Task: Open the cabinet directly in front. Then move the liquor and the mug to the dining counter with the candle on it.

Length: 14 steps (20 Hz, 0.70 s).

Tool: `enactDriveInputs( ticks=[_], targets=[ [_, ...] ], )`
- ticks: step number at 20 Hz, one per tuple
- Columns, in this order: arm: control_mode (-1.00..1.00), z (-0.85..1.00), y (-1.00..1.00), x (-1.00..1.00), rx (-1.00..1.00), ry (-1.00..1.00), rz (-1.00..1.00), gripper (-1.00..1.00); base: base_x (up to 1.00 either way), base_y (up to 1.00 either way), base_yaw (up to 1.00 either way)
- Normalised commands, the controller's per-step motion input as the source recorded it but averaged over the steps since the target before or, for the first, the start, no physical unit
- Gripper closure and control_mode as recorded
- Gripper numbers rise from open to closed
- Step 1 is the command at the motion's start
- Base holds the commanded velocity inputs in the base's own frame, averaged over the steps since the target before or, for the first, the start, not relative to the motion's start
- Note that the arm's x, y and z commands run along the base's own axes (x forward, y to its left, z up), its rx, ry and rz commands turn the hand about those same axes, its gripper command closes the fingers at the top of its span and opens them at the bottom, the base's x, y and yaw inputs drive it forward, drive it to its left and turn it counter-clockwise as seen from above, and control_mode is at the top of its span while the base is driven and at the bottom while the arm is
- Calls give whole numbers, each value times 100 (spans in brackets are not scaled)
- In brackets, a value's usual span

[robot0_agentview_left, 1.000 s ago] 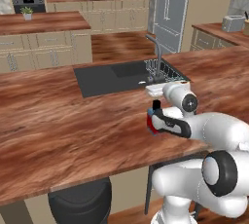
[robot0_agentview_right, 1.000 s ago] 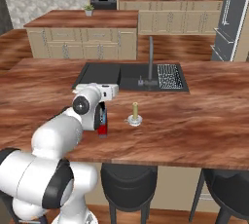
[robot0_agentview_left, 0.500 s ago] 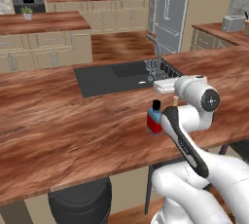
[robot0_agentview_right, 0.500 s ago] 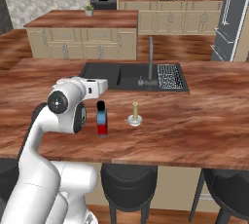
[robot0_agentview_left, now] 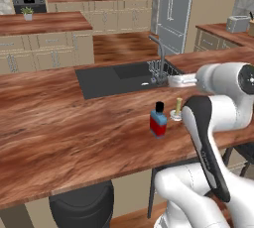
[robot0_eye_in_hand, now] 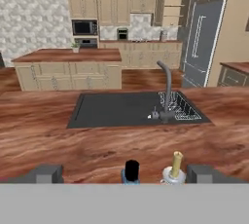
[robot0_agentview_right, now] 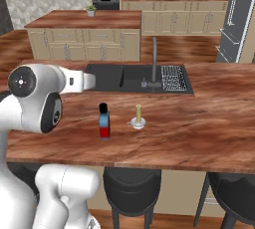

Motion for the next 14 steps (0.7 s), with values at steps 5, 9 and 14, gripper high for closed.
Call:
enactDriveInputs(
  ticks=[5,9,14],
  targets=[
    [-100,-5,12,-100,-1,14,0,-100,0,0,0],
    [-100,-3,12,-91,-7,-22,1,-100,0,0,0],
    [-100,0,0,-1,-1,-3,0,-100,0,0,0]
  ],
)
